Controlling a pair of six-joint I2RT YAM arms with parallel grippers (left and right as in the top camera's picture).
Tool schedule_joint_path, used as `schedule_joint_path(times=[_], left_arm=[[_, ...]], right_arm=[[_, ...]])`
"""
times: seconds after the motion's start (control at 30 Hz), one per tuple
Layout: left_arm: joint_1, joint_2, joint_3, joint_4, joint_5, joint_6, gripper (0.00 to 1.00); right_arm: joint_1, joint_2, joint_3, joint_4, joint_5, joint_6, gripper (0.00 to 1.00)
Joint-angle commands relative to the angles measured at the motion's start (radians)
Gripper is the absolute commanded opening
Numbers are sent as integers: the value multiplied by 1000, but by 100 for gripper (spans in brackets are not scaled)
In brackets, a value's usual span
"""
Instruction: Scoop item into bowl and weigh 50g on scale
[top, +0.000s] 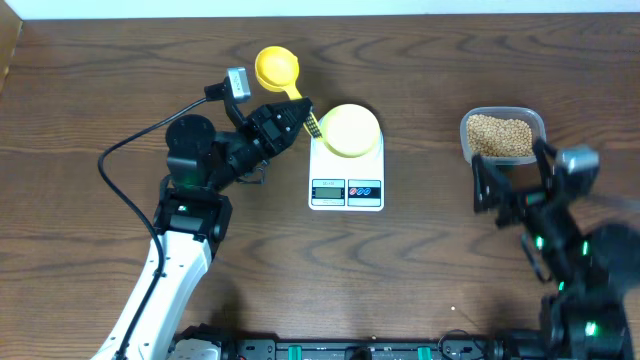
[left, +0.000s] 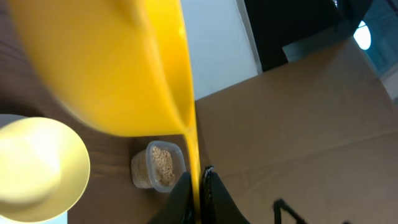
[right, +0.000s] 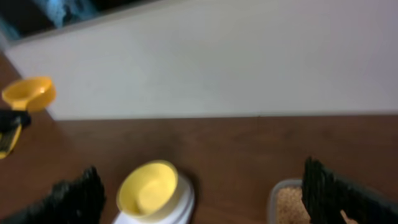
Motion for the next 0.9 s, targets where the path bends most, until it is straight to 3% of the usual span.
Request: schedule_joint_path(times=[0.0, 0.13, 0.33, 0.4, 0.43, 0.6, 0.73, 0.87], left_arm=[[-23, 0, 9, 16, -75, 48, 8], [-29, 0, 9, 93, -84, 84, 7], [-86, 0, 10, 129, -224, 100, 7], [-130, 0, 9, 130, -326, 100, 7], [-166, 0, 10, 153, -395, 99, 7], [-220, 0, 10, 297, -435, 98, 7], [-222, 0, 10, 360, -435, -7, 7], [-223, 0, 10, 357, -433, -176, 8]], right_arm=[[11, 169, 121, 5, -171, 16, 99], [11, 308, 159, 148, -399, 87, 99], [57, 449, 159, 446, -479, 468, 99], [104, 506, 159, 551, -473, 582, 99], [140, 547, 159, 640, -463, 705, 99], [211, 641, 159, 846, -445, 1002, 99], [223, 670, 159, 866, -445, 1186, 93], [230, 673, 159, 867, -446, 1201, 84]])
